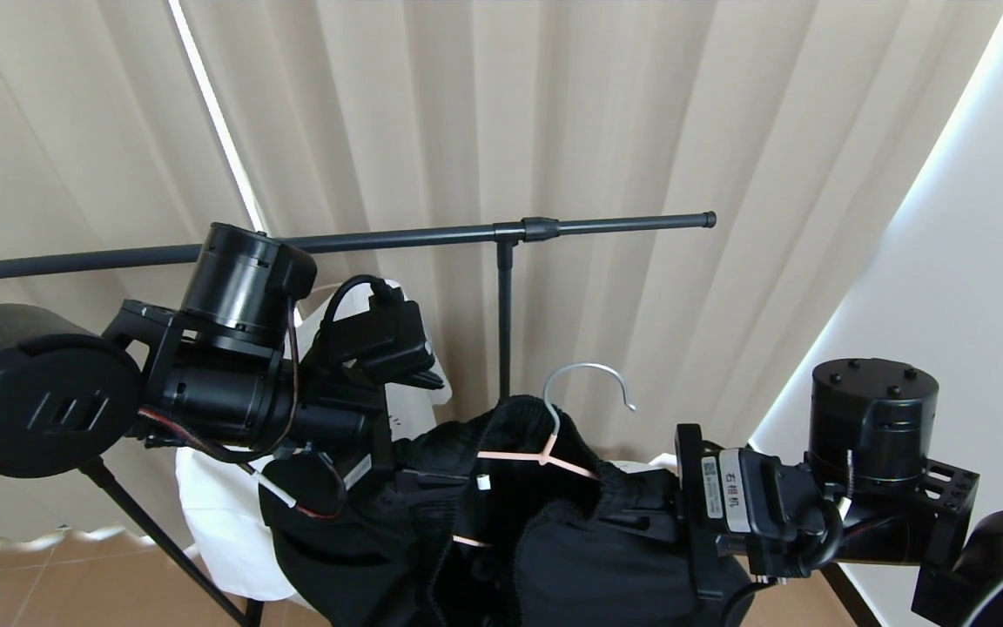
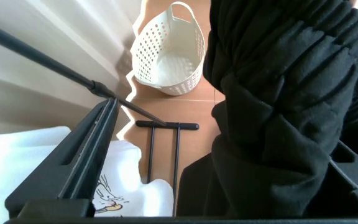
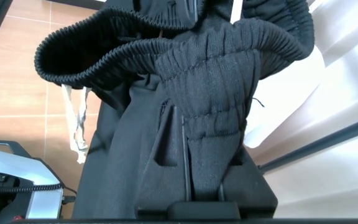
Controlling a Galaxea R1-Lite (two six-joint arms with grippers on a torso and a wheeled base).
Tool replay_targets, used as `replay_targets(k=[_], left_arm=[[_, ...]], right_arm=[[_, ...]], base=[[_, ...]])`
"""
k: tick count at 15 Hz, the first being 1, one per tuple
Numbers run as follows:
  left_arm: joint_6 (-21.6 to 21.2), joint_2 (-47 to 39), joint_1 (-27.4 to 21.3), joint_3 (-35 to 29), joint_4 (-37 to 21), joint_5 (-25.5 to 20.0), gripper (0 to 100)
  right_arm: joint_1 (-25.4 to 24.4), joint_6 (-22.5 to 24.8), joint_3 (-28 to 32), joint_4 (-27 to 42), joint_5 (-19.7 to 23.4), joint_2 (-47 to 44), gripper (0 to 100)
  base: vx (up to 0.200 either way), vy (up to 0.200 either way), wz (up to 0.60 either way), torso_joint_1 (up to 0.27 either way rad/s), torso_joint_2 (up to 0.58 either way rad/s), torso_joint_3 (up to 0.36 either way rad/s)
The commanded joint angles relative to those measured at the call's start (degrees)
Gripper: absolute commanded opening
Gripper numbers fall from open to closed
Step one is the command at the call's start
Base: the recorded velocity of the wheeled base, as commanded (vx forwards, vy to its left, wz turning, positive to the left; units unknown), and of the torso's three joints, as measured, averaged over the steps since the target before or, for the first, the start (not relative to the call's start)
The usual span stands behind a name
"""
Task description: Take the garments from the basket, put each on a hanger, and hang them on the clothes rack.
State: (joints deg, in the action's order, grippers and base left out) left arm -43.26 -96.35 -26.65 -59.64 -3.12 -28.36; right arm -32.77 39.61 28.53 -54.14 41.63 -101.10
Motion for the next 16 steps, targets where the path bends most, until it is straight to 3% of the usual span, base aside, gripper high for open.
replay_targets(k=[1, 15, 16], left_arm=[[0.02, 0.73, 0.55, 0.31, -0.04, -0.03, 100], [-0.42, 0.82, -3.23, 3.65, 0.4, 0.05, 100], [-0.51, 0.82, -3.23, 3.74, 0.4, 0.05, 0]], right_arm=[[-0.01, 0.03, 0.04, -0.09, 0.03, 0.11, 0], [-0.28, -0.06, 0.04, -0.09, -0.06, 0.73, 0], [-0.28, -0.06, 0.04, -0.09, -0.06, 0.9, 0]], base=[[0.0, 0.0, 0.0, 0.0, 0.0, 0.0], [0.0, 0.0, 0.0, 0.0, 0.0, 0.0], [0.0, 0.0, 0.0, 0.0, 0.0, 0.0]])
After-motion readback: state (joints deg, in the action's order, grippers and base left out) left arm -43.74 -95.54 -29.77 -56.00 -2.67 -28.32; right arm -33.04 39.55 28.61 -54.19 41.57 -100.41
